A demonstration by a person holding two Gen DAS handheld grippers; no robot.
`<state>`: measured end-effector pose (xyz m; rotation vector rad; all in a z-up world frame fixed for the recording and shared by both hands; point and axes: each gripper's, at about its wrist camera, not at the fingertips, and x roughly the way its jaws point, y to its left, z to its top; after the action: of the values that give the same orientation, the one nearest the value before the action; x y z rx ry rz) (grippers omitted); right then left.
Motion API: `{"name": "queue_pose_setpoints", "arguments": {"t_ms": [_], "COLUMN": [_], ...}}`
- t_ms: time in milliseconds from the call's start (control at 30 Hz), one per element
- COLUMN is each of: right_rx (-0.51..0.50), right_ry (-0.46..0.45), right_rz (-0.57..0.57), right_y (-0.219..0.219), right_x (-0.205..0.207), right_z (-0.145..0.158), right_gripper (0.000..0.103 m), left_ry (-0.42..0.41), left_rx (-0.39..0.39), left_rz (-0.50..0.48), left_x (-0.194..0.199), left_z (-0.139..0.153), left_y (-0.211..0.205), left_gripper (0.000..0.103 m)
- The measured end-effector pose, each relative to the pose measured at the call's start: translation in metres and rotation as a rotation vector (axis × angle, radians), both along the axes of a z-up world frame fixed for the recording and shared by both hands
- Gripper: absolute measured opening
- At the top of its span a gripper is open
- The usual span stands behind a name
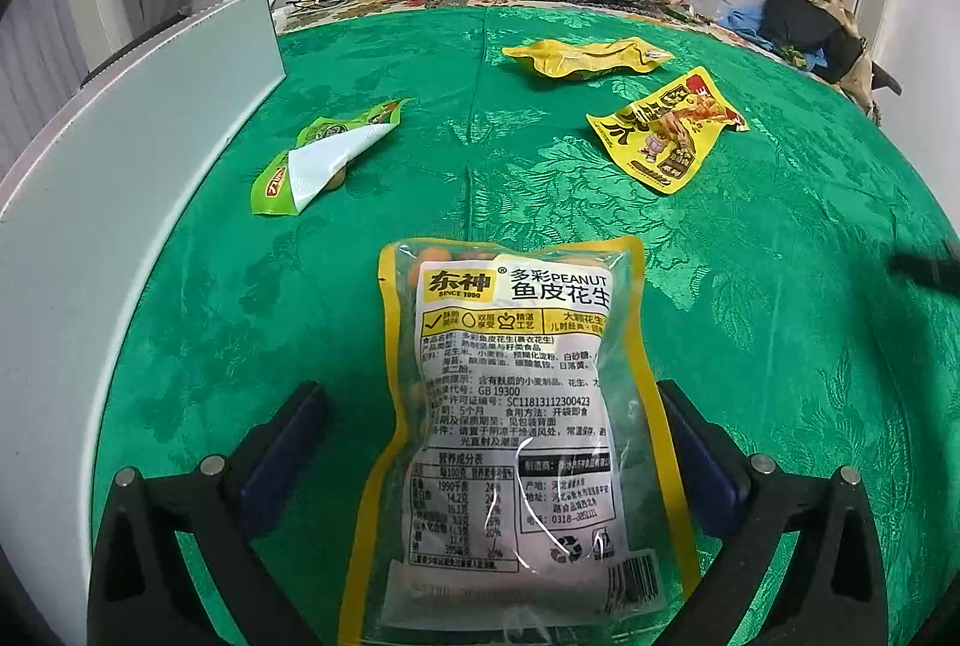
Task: Organize snacks
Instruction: 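Grasp the yellow chicken-feet packet with right tool while left tool holds the peanut bag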
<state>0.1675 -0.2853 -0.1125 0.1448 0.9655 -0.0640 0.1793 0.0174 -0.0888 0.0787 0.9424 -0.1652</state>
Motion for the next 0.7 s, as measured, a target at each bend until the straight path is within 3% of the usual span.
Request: {"name": "queue_pose_setpoints", "arguments": {"t_ms": [133,200,367,533,633,700], "right_rx": [0.156,0.228,0.274,0.136,-0.049,-0.141], "right_ry": [0.025,0.041,0.118,0.156,0.181,0.139], "right_rz": [0.018,-0.025,-0.093,-0.090,-0.025,0.049], "right_y": [0.036,0.041,0.055,0.094,0.121,0.132], "right_x": [0.058,0.091,0.151,0.187,0.193,0.183], "right_z": [0.012,0.012,0.001,-0.002,-0.011,-0.015], "right_gripper": [0.085,0.085,0.085,0.086,0.087,0.085], "left_ry": [0.000,0.000,0.000,0.000,0.000,0.000], "left_rx": [0.000,-0.001,0.000,-0.001,-0.001,-0.001], "left_rz": [0.000,0.000,-0.001,-0.001,-0.001,-0.001], "left_x": [0.000,0.000,0.000,0.000,0.000,0.000], "left_z": [0.000,0.000,0.000,0.000,0.000,0.000], "left_y": [0.000,0.000,0.000,0.000,0.000,0.000], "left_gripper": [0.103,0.103,0.103,0.103,0.103,0.103]}}
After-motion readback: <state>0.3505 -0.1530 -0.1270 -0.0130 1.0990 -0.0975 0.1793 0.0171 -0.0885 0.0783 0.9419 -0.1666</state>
